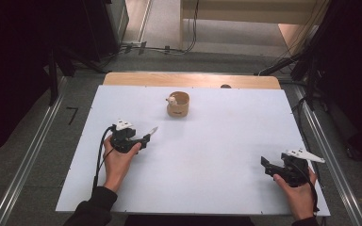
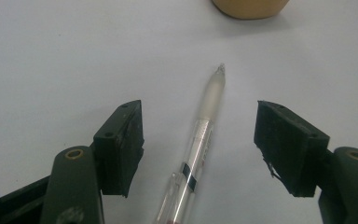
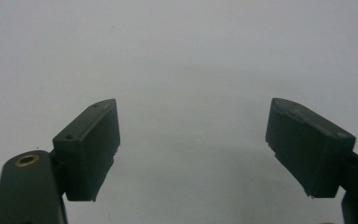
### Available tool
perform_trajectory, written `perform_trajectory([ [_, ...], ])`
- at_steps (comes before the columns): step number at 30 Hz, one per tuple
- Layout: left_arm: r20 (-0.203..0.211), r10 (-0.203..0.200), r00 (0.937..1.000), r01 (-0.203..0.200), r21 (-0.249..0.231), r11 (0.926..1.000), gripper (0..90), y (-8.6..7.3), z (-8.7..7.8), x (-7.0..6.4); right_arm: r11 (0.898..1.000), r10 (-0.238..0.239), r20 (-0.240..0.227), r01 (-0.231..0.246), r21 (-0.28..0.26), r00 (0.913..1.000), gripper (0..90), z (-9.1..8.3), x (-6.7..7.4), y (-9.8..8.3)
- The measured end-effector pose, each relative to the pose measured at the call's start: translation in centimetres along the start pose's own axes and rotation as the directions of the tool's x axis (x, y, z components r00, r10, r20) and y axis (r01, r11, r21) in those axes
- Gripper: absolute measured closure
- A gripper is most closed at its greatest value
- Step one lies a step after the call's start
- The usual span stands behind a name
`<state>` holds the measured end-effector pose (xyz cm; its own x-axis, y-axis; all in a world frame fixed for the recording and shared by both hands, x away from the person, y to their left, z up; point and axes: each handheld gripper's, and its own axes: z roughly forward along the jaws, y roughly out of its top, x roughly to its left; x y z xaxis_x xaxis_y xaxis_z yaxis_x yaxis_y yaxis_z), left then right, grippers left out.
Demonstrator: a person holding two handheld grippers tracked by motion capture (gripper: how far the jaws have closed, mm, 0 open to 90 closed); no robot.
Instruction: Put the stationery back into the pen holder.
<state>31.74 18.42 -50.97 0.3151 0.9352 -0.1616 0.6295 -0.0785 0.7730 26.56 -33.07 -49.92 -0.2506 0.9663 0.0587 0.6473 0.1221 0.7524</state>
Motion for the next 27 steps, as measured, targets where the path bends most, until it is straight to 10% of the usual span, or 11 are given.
perform_trajectory([
  [27, 0.02, 0.051, 0.9985, -0.052, 0.094, 0.9942, 56.1, 1.4, 1.9, -0.2, 1.0, -0.01, -0.003, 0.01, 0.009, 0.9999, 16.0, 0.3, -0.1, 0.0],
])
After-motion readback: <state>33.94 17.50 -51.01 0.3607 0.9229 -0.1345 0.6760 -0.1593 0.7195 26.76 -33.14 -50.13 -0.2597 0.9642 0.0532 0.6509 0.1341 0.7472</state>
